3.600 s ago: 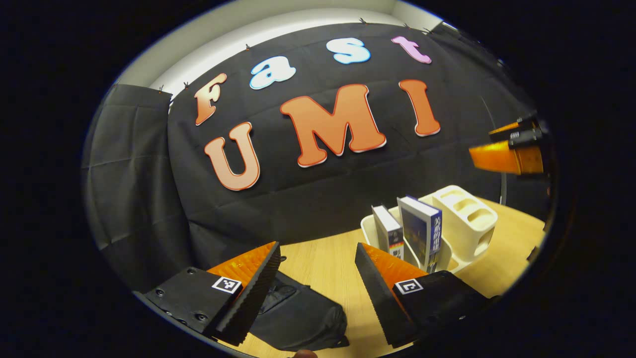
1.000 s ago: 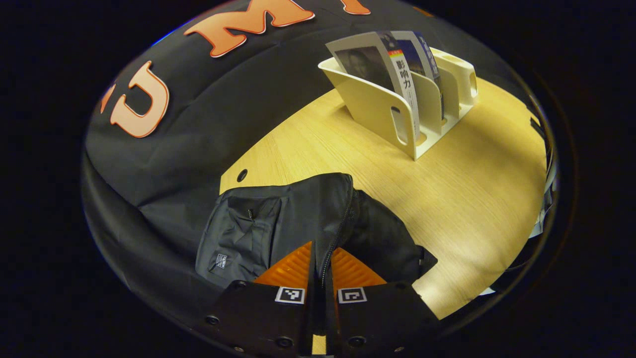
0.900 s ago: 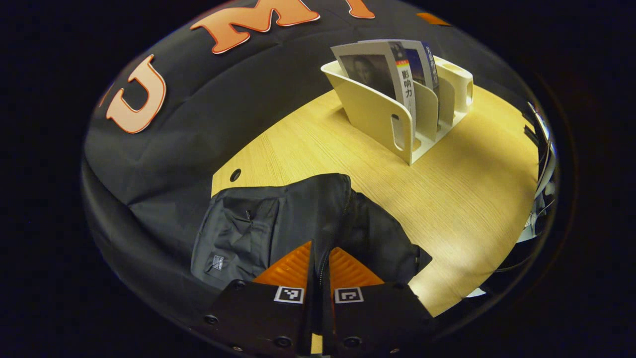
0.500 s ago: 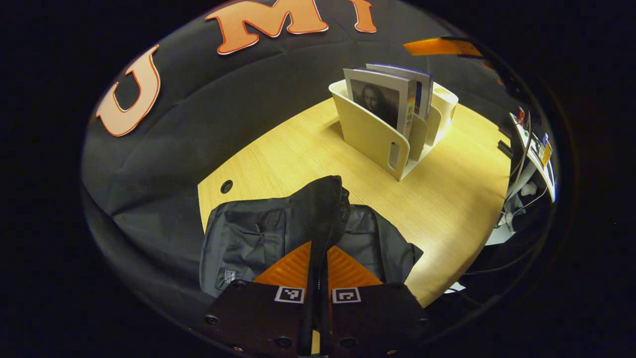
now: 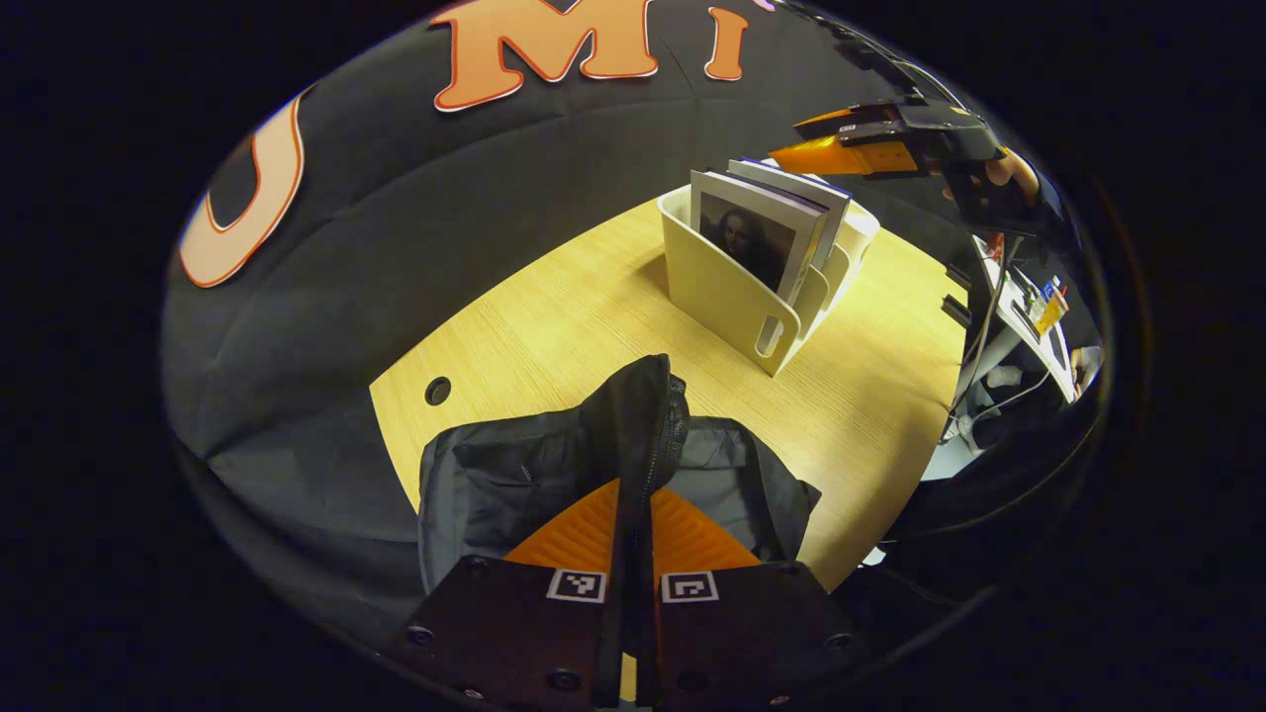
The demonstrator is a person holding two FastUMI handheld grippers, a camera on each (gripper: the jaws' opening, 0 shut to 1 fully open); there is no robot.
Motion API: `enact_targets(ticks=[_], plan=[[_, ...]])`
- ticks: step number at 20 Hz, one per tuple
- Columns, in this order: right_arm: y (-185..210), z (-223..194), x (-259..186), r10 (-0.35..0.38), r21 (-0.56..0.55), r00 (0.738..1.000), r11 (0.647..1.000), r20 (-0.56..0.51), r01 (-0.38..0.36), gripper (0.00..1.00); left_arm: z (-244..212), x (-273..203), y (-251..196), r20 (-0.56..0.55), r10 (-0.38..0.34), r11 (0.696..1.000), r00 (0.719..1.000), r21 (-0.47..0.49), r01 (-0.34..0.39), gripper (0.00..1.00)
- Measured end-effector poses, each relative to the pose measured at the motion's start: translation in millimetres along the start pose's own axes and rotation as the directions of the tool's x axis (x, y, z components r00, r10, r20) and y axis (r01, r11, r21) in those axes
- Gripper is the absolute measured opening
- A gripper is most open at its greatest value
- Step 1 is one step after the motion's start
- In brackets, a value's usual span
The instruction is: Open the schoolbag, grab two books from the bookshelf and put them into the schoolbag.
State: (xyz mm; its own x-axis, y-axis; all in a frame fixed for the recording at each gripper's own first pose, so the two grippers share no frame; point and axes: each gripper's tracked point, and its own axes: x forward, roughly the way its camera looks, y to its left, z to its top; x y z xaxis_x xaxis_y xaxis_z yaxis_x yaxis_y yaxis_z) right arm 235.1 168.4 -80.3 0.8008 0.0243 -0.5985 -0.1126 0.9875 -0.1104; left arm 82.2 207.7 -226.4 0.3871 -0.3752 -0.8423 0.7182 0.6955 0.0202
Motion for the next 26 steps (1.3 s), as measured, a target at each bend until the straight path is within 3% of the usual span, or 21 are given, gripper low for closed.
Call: enact_targets(ticks=[5, 8, 13, 17, 19, 25, 26], plan=[[13, -8, 22, 0.063, 0.047, 0.989, 0.997, -0.137, -0.057, 1.0, 8, -4, 11, -0.038, -0.048, 0.998, 0.998, 0.042, 0.05, 0.06], [27, -13, 35, 0.147, 0.106, 0.963, 0.986, -0.225, -0.125, 1.0, 12, -5, 15, -0.048, -0.059, 0.996, 0.997, 0.064, 0.062, 0.06], [20, -21, 58, 0.121, 0.079, 0.926, 0.992, -0.358, -0.099, 1.0, 16, -9, 18, -0.067, -0.088, 0.99, 0.994, 0.104, 0.095, 0.06], [18, -38, 77, 0.116, 0.125, 0.878, 0.99, -0.463, -0.065, 0.97, 20, -10, 23, -0.087, -0.103, 0.985, 0.991, 0.133, 0.114, 0.06], [21, -42, 81, 0.122, 0.155, 0.856, 0.987, -0.503, -0.049, 0.89, 20, -10, 24, -0.091, -0.108, 0.983, 0.99, 0.139, 0.12, 0.06], [30, -54, 84, 0.14, 0.227, 0.802, 0.974, -0.581, -0.006, 0.49, 20, -8, 24, -0.105, -0.161, 0.979, 0.981, 0.107, 0.172, 0.06], [32, -48, 76, 0.152, 0.251, 0.796, 0.968, -0.586, 0.0, 0.35, 23, -8, 25, -0.106, -0.17, 0.978, 0.98, 0.101, 0.181, 0.06]])
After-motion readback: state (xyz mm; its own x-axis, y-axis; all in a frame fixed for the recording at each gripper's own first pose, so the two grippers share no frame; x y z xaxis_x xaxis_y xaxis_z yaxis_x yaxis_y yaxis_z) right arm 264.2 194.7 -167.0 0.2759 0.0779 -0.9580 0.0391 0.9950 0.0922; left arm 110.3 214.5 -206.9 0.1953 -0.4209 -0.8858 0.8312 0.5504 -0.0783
